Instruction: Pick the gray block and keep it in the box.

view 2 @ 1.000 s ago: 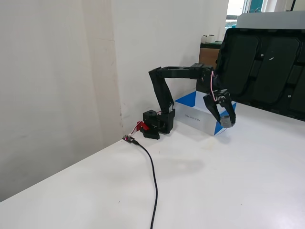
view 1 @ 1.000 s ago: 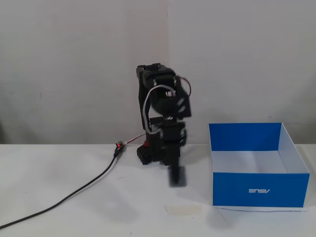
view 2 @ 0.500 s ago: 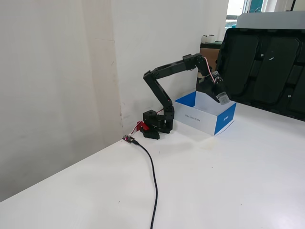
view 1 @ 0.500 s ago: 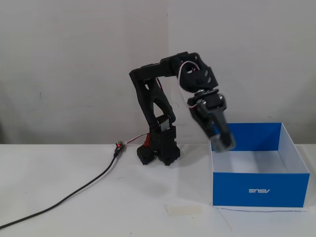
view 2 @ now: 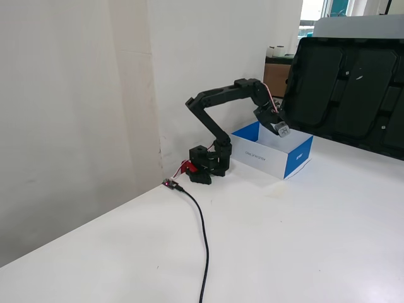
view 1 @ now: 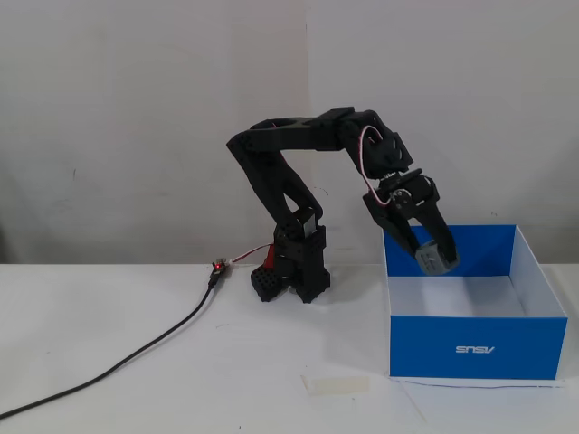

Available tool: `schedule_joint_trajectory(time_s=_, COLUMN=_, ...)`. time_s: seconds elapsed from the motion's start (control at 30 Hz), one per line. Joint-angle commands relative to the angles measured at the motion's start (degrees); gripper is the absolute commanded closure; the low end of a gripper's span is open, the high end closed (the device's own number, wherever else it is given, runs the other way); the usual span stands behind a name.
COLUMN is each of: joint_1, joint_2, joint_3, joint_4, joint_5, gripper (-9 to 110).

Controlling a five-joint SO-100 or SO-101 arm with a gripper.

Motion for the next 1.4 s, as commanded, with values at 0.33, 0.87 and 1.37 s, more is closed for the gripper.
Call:
schedule_joint_trajectory(time_s=0.33, joint_1=-9.4, joint_2=2.9, joint_3=3.6, joint_4=-8.79, joint_5=-1.32, gripper=79)
schedule_joint_trajectory(time_s=0.87, joint_1=2.55, joint_2=3.25, joint_3=2.9, joint_4=-7.21, joint_5=-13.01, gripper=92)
schedule_joint_trajectory(time_s=1.37, joint_1=28.92, joint_2=17.58, joint_3=8.96, joint_4=-2.46, joint_5=-31.2, gripper=100)
